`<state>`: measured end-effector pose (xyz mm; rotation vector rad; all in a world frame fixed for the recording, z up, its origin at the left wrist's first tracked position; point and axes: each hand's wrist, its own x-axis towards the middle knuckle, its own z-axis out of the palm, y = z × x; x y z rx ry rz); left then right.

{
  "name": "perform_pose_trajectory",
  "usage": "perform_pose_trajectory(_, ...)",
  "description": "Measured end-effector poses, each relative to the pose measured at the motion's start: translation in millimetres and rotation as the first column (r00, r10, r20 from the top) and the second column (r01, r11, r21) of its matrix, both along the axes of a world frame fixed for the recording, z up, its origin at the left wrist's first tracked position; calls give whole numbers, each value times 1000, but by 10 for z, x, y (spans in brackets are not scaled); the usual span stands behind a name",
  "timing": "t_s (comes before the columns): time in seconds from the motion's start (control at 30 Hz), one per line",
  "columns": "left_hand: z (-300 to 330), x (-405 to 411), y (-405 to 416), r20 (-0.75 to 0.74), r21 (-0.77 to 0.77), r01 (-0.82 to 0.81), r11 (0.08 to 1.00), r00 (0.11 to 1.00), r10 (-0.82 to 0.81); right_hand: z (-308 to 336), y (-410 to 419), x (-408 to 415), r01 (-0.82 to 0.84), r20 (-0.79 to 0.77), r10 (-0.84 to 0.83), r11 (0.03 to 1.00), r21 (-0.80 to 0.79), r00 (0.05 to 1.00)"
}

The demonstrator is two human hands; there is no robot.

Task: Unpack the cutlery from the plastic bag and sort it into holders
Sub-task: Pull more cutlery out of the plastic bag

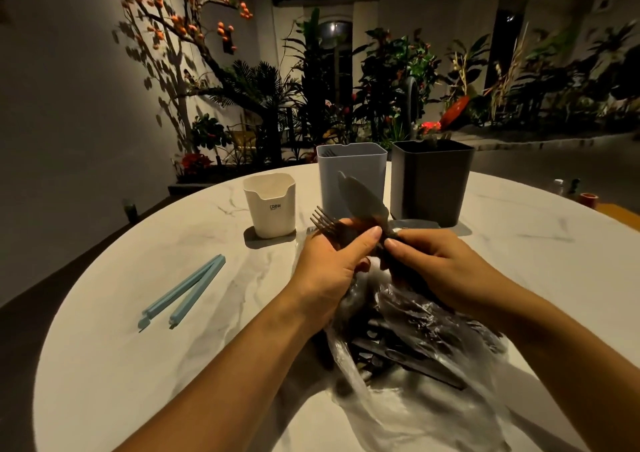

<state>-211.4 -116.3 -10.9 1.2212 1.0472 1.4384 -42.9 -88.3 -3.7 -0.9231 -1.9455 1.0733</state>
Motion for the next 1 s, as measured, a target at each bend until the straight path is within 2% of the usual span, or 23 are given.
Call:
perform_pose_trajectory(0.1, -9, 17, -4, 26, -38, -11, 999, 1000, 12, 15, -54, -57, -6, 2, 6, 1000, 1, 1000)
perform_pose_trajectory(0.23, 10, 11, -15, 39, -32, 1, 999, 999, 0, 35, -20, -47, 175, 96, -197, 964, 201, 976)
perform_pose_trajectory(0.3, 16, 26, -26, 5, -8, -10, 1000, 1000, 10, 51, -23, -42, 213, 84, -236, 952, 220, 968)
perform_pose_trajectory(0.43, 5, 89, -8, 31, 5, -99, 995, 995, 99, -32, -46, -62, 197, 195, -295, 892, 407, 936)
perform_pose_trajectory(0.57, -11, 84, 7, 14, -24, -170, 985, 985, 171, -45, -120, -165, 170, 225, -305, 865, 473, 925)
perform_pose_trajectory(0.67, -9, 66, -6, 12, -40, -126, 991, 992, 127, -34, -121, -167, 113, 301, -279, 876, 469, 912)
perform_pose_trajectory(0.8, 29, 99, -48, 113, -38, -44, 998, 992, 48, -14, -98, -136, 113, 349, -326, 852, 511, 879)
perform_pose_trajectory(0.87, 38, 161, -36, 118, -54, -95, 994, 988, 101, -11, -132, -163, 118, 382, -371, 830, 545, 847)
perform_pose_trajectory(0.93, 46, 200, 11, 158, -84, -187, 979, 967, 198, -13, -176, -201, 113, 340, -393, 779, 617, 855)
perform_pose_trajectory(1.0, 68, 210, 59, 178, -99, -231, 968, 953, 245, -4, -230, -231, 121, 332, -406, 768, 629, 851)
